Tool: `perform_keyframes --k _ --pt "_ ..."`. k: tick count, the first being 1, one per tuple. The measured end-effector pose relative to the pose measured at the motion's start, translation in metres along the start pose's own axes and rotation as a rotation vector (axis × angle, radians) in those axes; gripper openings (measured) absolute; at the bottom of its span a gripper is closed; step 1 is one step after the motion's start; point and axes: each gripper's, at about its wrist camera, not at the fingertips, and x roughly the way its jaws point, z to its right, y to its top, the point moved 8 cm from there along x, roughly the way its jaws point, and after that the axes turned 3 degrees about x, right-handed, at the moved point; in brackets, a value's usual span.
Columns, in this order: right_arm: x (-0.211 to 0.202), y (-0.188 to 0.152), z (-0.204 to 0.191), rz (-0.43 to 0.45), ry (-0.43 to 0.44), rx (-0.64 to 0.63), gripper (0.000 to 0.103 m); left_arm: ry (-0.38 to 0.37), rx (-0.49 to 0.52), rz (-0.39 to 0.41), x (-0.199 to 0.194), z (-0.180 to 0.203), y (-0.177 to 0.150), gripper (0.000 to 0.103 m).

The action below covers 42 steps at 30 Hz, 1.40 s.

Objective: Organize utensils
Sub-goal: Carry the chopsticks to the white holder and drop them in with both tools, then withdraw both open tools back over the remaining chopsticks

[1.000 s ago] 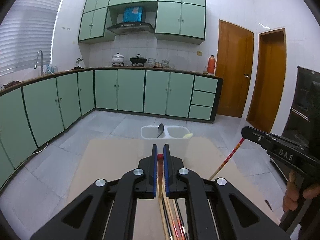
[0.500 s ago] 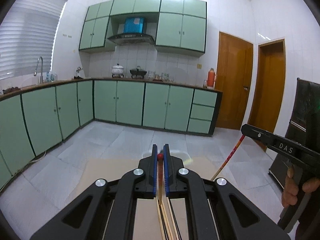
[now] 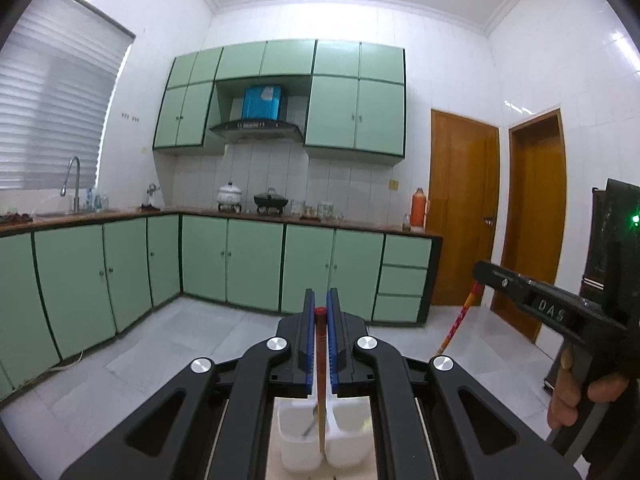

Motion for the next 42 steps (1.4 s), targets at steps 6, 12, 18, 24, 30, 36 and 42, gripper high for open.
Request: perform_keyframes --k 6,12,18,24,30,36,42 --pt "0.050 -0.005 0.013 -0.024 -0.018 -0.001 0.005 0.010 -0.005 0.003 0.046 -0.004 0.003 0.005" --pt "0.086 -0.024 0.015 -0.059 -0.023 -0.013 0.005 0.035 0.008 -0.052 0.088 -0.007 -0.023 0.005" --pt "0.105 -0.059 0.012 -0.126 -0.013 -0.014 0.005 0.051 0.004 -0.141 0.117 -0.013 -0.060 0.006" --pt "0.111 -0.098 0.013 -0.219 -0.006 0.013 0.007 0.036 -0.024 -0.252 0.132 -0.022 -0.095 0.006" --pt "0.102 -0.124 0.010 -0.268 -0.008 0.012 0.025 0.038 -0.057 -0.297 0.121 -0.032 -0.112 0.028" --pt "0.068 -0.123 0.017 -0.225 -0.054 0.022 0.062 0.065 -0.091 -0.297 0.085 -0.045 -0.114 0.044" --pt "0.017 -0.147 0.023 -0.180 -0.123 0.045 0.087 0.082 -0.111 -0.283 0.035 -0.047 -0.130 0.058"
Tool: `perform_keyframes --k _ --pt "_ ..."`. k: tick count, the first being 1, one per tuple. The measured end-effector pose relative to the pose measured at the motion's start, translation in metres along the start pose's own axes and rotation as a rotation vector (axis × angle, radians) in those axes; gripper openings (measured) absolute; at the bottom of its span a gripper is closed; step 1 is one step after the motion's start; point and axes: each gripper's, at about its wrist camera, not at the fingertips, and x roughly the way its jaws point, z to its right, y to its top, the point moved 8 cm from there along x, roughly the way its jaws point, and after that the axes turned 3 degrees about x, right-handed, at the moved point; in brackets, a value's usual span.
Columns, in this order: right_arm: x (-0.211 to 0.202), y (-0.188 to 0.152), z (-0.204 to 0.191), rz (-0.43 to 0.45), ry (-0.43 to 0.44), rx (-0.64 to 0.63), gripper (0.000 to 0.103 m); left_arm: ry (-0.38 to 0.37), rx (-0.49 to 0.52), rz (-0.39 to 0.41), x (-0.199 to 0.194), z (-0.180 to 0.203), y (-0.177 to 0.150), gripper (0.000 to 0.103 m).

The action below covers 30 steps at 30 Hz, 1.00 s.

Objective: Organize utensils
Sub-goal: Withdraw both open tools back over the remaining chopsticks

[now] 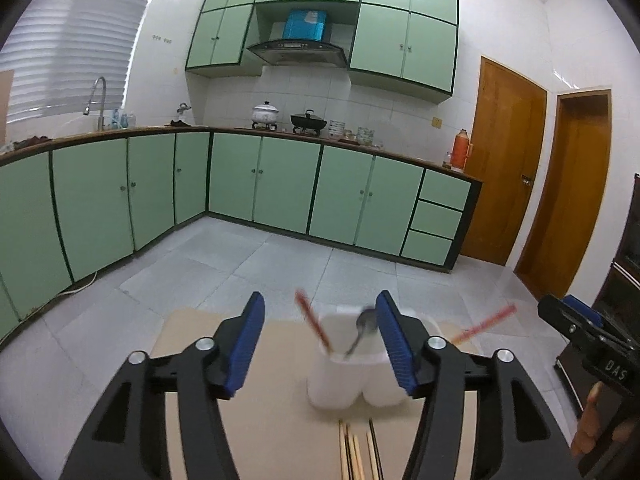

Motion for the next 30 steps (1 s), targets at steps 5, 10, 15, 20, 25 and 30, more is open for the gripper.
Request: perform_keyframes --k 5,10,15,20,25,30 --pt "-0.024 -0.053 -0.003 -0.060 -0.009 -0.012 0.087 0.005 0.015 -0.041 -0.033 0.005 -0.051 0.060" --pt "-0.045 -0.105 -0.011 -0.115 -0.020 0.020 0.087 0.016 0.048 -0.121 -0.054 0.010 -0.108 0.060" --pt "-0.054 -0.152 -0.023 -0.192 -0.017 0.028 0.087 0.014 0.074 -0.230 -0.062 0.010 -0.160 0.060" --pt "-0.063 -0.182 -0.032 -0.238 -0.014 -0.007 0.085 0.019 0.086 -0.280 -0.067 0.008 -0.188 0.060" --pt "-0.067 -0.208 -0.042 -0.292 -0.004 -0.040 0.082 0.027 0.089 -0.307 -0.071 0.003 -0.204 0.060" --pt "-0.067 -0.230 -0.049 -0.342 0.000 -0.092 0.079 0.035 0.112 -0.352 -0.074 -0.004 -0.219 0.060"
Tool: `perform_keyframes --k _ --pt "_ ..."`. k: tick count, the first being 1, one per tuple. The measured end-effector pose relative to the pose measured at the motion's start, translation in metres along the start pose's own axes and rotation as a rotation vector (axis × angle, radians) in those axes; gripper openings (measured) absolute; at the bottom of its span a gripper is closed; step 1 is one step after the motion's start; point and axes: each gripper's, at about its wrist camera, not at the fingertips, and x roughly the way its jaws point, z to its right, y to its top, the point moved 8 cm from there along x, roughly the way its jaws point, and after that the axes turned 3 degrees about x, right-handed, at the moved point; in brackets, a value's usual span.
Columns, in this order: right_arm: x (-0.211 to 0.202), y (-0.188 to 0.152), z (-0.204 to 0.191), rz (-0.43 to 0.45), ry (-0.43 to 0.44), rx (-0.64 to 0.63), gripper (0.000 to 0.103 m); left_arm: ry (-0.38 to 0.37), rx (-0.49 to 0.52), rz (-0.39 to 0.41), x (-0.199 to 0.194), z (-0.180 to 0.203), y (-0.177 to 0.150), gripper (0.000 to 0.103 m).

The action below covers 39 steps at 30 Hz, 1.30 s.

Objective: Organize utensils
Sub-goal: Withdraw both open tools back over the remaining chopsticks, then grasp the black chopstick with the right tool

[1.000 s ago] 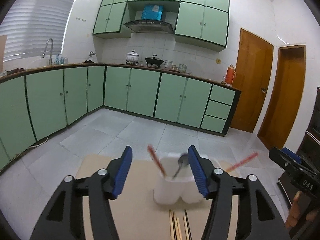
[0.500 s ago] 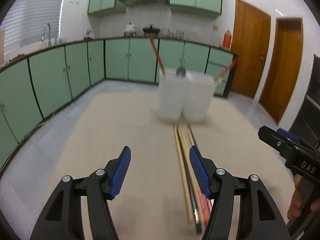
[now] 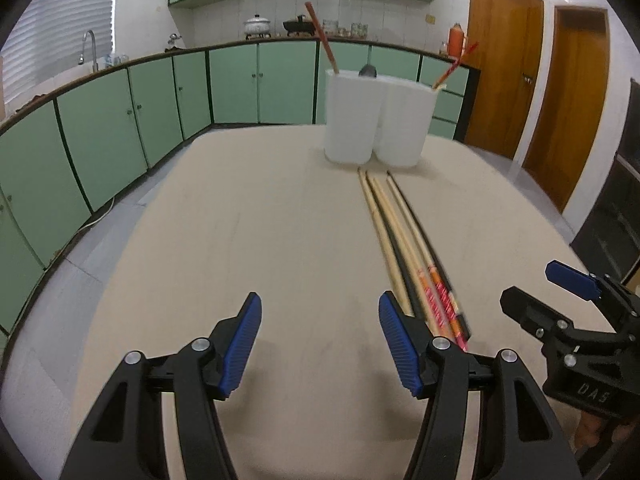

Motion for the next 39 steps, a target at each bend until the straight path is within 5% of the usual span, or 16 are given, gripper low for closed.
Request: perform_keyframes --k 18,35,39 --pt "0.015 -0.028 -0.013 -0.081 -0.067 -0.089 0.071 -0.004 -0.038 -0.032 0.001 -0.015 -0.020 0.060" --pt "0.018 -0.022 0.010 -0.087 -0.157 -0.026 0.067 -0.004 -0.050 -0.028 0.000 -0.017 -0.018 0.060" --pt "0.017 -0.023 0.013 -0.081 -0.105 0.011 0.054 -0.008 -0.046 -0.026 -0.002 -0.014 -0.019 0.060"
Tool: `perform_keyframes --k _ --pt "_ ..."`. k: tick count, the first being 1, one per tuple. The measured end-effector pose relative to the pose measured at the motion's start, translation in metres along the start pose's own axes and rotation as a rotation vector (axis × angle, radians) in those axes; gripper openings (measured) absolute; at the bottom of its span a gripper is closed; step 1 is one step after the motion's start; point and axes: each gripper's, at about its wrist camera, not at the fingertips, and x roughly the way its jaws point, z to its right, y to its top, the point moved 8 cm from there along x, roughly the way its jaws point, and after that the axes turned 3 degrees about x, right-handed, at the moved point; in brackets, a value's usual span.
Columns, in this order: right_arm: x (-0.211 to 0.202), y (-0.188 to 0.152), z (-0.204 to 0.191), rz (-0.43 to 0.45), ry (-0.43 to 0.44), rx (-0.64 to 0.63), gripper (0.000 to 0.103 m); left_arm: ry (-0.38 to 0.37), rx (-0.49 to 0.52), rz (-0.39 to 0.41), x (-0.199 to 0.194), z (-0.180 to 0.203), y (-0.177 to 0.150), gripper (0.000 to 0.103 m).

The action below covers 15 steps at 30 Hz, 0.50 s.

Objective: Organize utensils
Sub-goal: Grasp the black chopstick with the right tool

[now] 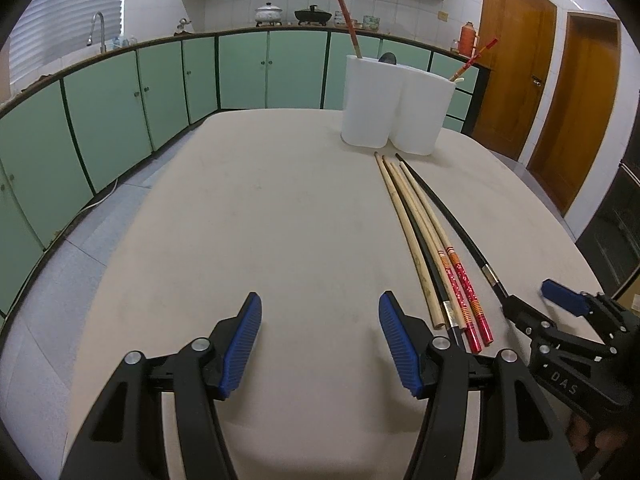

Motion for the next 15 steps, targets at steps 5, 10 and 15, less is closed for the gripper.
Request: perform_keyframes --k 5,10,15 --pt "0.001 -0.001 -0.009 0.000 0.041 -0.009 0.038 -0.004 0.009 0.002 -0.001 0.004 0.000 0.060" --pt "0.002 0.001 -0.012 0.006 0.049 -0.002 0.021 -0.013 0.017 -0.002 0.000 0.009 0.000 0.060" --pt "0.000 0.000 -0.008 -0.001 0.080 0.008 0.006 -0.038 0.042 -0.023 0.003 0.021 -0.005 0.060"
